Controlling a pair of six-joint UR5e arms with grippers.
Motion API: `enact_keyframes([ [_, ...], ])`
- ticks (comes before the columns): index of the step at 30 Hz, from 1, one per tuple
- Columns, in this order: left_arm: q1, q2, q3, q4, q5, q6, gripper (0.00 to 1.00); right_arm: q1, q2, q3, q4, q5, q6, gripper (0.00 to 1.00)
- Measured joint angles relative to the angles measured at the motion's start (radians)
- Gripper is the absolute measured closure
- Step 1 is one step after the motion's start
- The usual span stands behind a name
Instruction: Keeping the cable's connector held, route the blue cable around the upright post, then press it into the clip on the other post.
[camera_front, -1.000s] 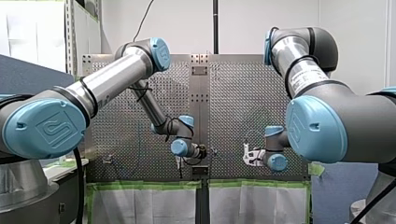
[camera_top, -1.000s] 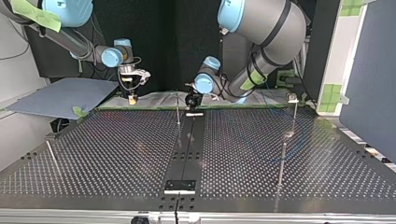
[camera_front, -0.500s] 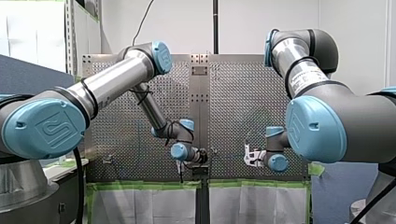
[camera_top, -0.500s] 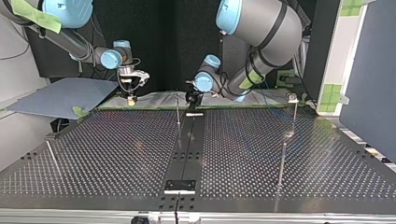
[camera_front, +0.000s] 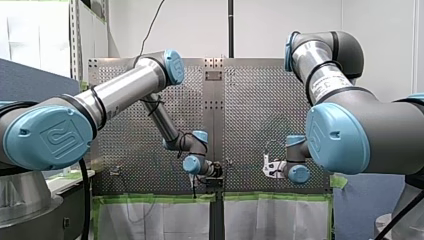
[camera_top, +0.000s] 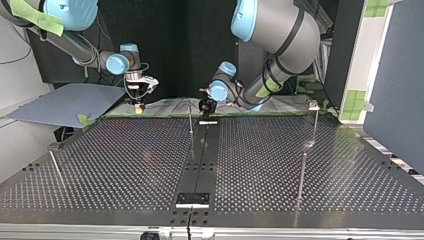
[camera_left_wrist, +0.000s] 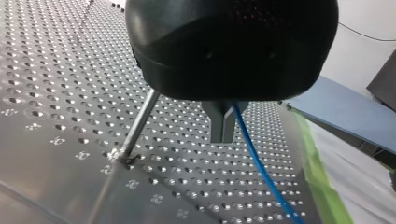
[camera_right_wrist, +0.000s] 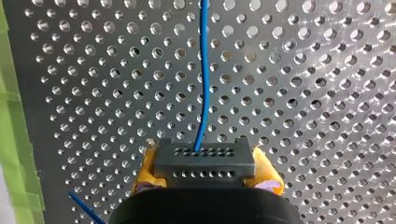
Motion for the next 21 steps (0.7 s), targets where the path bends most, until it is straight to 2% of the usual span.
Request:
enact_keyframes([
  [4, 0.012, 0.000, 0.017, 0.001, -0.009, -0.018, 1.00, -0.001, 0.000, -0.010, 0.001, 0.008, 0.004, 1.00],
  [11, 0.037, 0.000, 0.050, 0.004, -0.036, -0.087, 1.00, -0.004, 0.000, -0.045, 0.005, 0.066, 0.038, 1.00],
  [13, 0.042, 0.000, 0.053, 0.003, -0.041, -0.102, 1.00, -0.005, 0.000, -0.053, 0.009, 0.083, 0.043, 1.00],
  [17, 0.049, 0.000, 0.055, -0.001, -0.046, -0.115, 1.00, -0.007, 0.000, -0.069, 0.018, 0.125, 0.044, 1.00],
  [21, 0.050, 0.000, 0.055, -0.013, -0.041, -0.104, 1.00, -0.008, 0.000, -0.076, 0.027, 0.146, 0.040, 1.00],
])
